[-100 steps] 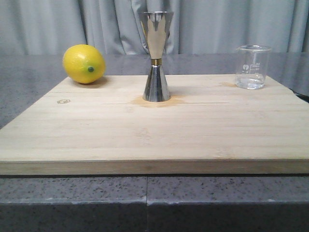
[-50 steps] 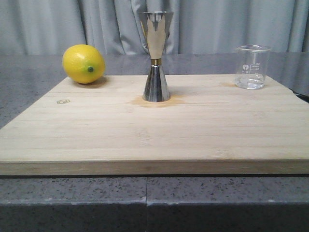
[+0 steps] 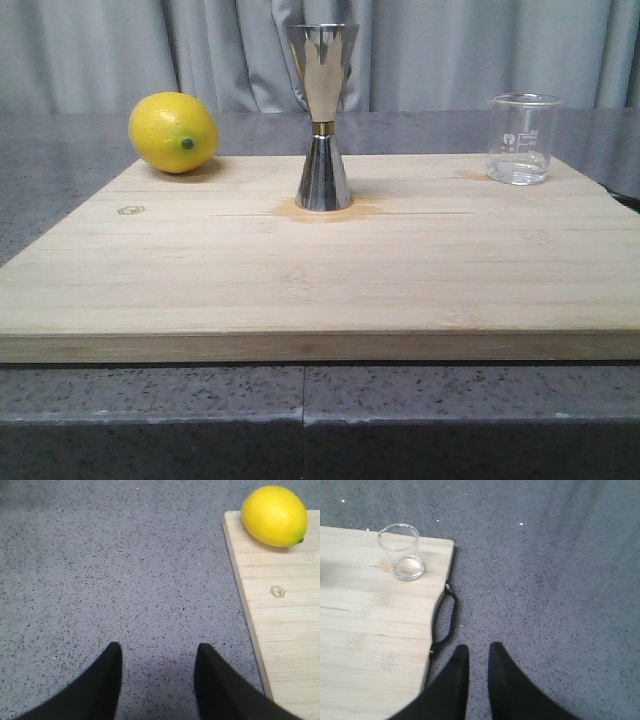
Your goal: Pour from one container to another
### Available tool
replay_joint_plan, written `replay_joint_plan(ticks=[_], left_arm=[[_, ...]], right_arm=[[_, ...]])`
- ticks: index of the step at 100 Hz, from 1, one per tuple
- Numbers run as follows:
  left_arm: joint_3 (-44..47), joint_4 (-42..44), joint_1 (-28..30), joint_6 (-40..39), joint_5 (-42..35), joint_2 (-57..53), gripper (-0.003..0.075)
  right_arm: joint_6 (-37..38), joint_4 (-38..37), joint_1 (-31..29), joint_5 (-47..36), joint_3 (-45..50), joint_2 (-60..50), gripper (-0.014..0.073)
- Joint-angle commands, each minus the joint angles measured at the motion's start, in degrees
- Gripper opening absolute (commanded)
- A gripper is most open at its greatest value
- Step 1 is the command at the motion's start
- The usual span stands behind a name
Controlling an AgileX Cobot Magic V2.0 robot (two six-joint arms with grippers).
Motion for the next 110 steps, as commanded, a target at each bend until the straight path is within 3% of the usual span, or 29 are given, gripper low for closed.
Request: replay_joint_plan(ticks=[1, 24, 81, 110], left_arm=[[-1.57, -0.62, 0.11, -0.89, -4.12, -0.05, 0.0169], [-1.57, -0.62, 0.11, -0.89, -4.12, -0.05, -0.002], [-0.48, -0.67, 0.11, -0.89, -4.84, -0.53, -0.0019], [18.79, -1.93, 5.54, -0.78, -21.51, -17.98, -0.0019]], right_arm=[[0.06, -0.95, -0.37, -4.43, -1.42, 0.2, -0.0015], [0.06, -0.95, -0.37, -6.75, -1.42, 0.2, -0.0046], [0.06, -0.95, -0.37, -6.64, -1.31, 0.2, -0.0046], [0.06, -0.95, -0.37, -6.64, -1.31, 0.2, -0.0046]])
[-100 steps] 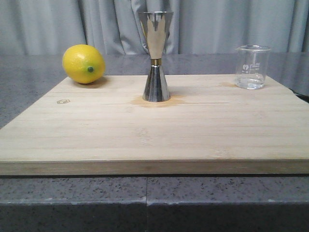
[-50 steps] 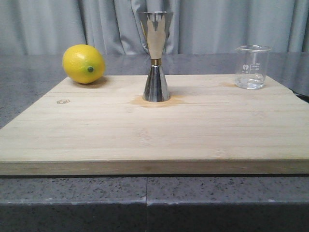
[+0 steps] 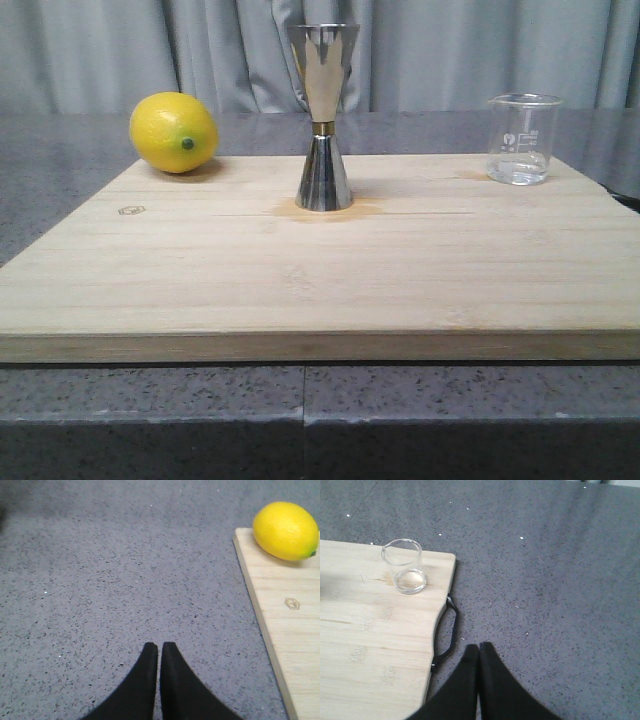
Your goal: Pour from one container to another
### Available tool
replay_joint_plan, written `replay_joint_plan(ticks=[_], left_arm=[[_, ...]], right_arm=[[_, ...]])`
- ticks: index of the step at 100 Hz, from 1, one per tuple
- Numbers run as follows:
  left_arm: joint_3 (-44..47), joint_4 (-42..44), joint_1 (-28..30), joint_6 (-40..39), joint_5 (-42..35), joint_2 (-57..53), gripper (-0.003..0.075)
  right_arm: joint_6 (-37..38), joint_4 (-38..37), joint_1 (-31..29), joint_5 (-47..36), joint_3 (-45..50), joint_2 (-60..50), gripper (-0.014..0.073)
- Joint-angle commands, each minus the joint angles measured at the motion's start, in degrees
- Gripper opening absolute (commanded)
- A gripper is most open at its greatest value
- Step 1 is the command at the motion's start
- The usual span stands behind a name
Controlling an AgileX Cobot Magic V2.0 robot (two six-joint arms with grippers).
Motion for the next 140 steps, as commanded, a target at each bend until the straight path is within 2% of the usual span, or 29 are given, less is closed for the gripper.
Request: replay_joint_plan(ticks=[1, 27, 49, 54, 67, 97, 140], left_arm=[[5.23, -0.66, 1.82, -0.78, -10.52, -6.13, -0.0019], [26.9, -0.77, 3.03, -0.78, -30.03, -23.4, -0.0019], [35.6, -0.65, 3.03, -0.78, -40.24, -28.35, -0.0019], [35.42, 0.89, 3.03, -0.78, -38.83, -28.35, -0.0019], [35.54, 5.89, 2.92, -0.78, -41.18, -28.35, -0.0019], [35.54, 1.8, 2.92, -0.78, -41.74, -28.35, -0.0019], [35.54, 1.63, 2.3, -0.78, -41.82, -28.35, -0.0019]], right_arm=[[-0.06, -0.95, -0.37, -4.25, -1.31, 0.2, -0.0046], [-0.06, -0.95, -0.37, -4.25, -1.31, 0.2, -0.0046], [-0.06, -0.95, -0.37, -4.25, -1.31, 0.2, -0.0046], [-0.06, -0.95, -0.37, -4.25, -1.31, 0.2, -0.0046], [-0.06, -0.95, -0.37, -4.25, -1.31, 0.2, -0.0046], [-0.06, -0.95, -0.37, -4.25, -1.31, 0.2, -0.0046], [-0.06, -0.95, -0.37, -4.25, -1.31, 0.2, -0.0046]])
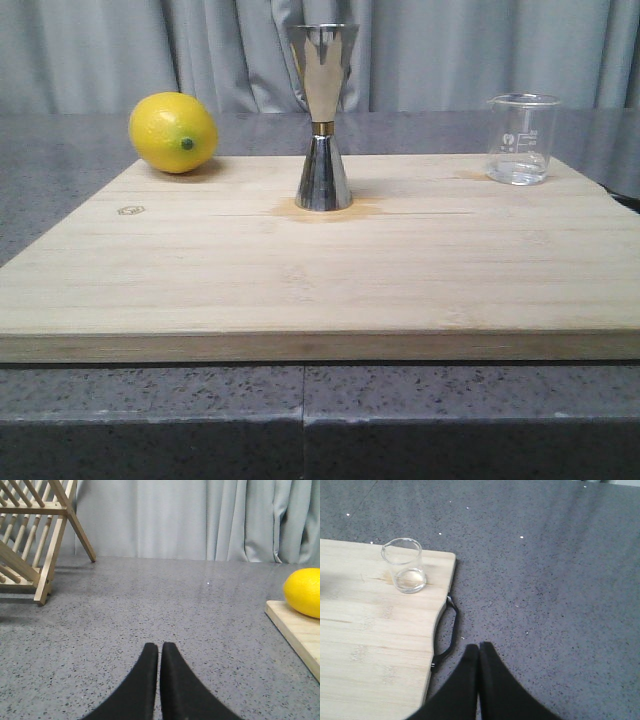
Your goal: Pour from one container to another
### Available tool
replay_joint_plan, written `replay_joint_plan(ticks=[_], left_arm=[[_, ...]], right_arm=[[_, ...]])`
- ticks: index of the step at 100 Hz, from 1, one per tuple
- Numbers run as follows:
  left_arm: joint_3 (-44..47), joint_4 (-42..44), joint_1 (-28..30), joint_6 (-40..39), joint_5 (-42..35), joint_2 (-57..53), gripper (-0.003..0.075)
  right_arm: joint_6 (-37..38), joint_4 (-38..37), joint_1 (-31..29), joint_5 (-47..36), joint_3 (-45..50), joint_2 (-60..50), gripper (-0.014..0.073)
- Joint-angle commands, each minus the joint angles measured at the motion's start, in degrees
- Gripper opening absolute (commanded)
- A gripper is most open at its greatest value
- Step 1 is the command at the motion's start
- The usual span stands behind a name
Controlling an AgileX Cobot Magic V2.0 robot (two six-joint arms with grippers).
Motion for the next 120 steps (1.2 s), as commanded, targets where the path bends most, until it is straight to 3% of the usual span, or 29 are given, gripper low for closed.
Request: replay_joint_plan(ticks=[1, 60, 83, 105, 120], left_arm=[[1.58, -0.65, -0.4, -0.78, -5.04, -1.27, -0.0019], [1.58, -0.65, -0.4, -0.78, -5.04, -1.27, -0.0019], [1.58, -0.65, -0.4, -0.78, -5.04, -1.27, -0.0019], [1.58, -0.65, -0.4, -0.78, -5.04, -1.27, -0.0019], [1.58, -0.65, -0.4, -0.78, -5.04, -1.27, -0.0019]], right_arm=[[-0.06, -0.95, -0.37, -4.25, -1.44, 0.2, -0.0046], [-0.06, -0.06, -2.47, -6.7, 1.88, -3.68, -0.0046], [-0.06, 2.36, -8.78, -22.32, 18.32, -17.74, -0.0046], [-0.06, 3.27, -8.99, -41.96, 36.79, -28.91, -0.0046], [-0.06, 3.27, -8.99, -51.09, 45.02, -31.8, -0.0046]])
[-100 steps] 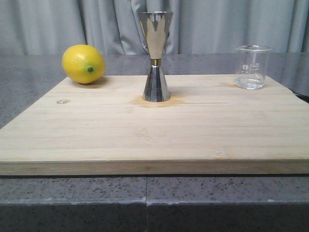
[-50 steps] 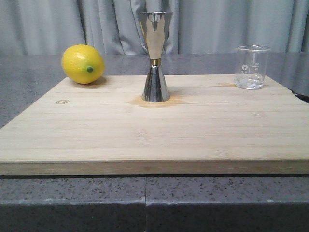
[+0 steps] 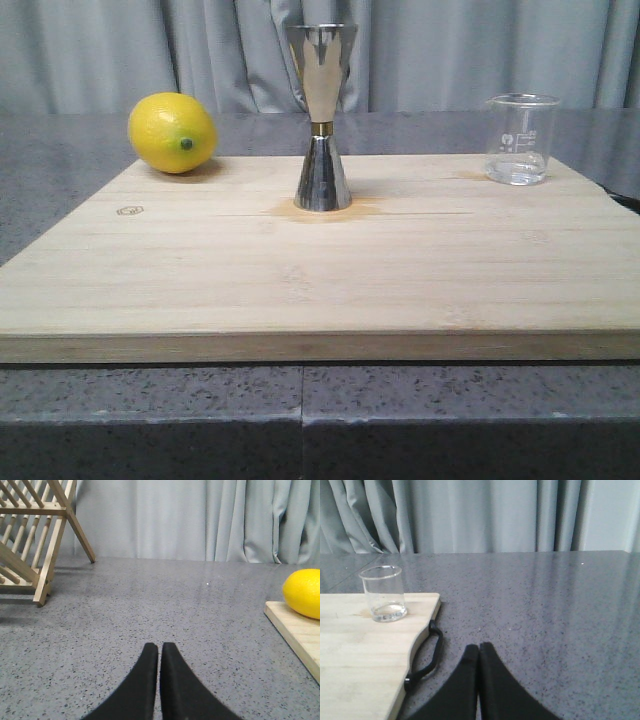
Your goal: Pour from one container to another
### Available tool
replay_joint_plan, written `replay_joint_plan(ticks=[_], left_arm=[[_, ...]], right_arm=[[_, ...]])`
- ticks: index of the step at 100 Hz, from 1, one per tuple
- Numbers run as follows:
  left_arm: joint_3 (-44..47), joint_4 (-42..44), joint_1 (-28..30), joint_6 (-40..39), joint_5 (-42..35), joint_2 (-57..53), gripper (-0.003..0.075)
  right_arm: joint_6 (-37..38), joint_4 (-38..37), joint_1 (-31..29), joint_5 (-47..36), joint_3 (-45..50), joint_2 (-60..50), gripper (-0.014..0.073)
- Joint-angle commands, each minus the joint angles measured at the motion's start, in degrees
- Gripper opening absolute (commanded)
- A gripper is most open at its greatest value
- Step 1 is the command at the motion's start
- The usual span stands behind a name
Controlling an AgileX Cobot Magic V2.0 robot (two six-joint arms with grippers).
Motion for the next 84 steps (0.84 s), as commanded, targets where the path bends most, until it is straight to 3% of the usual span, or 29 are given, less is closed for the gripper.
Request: replay_joint_plan(ticks=[1, 6, 17, 84], left_arm=[[1.58, -0.62, -0.4, -0.78, -4.95, -1.27, -0.0019], [1.58, -0.62, -0.4, -0.78, -4.95, -1.27, -0.0019], [1.58, -0.62, -0.4, -0.78, -4.95, -1.27, -0.0019], [1.58, -0.62, -0.4, -0.78, -4.95, -1.27, -0.0019]], right_arm=[[-0.06, 0.1, -0.31, -9.74, 1.54, -1.33, -0.0046], [-0.06, 0.1, -0.31, -7.14, 0.94, -1.33, -0.0046], [-0.06, 0.1, -0.43, -10.61, 1.52, -1.33, -0.0046], [-0.06, 0.1, -0.43, -10.61, 1.52, -1.33, -0.0046]])
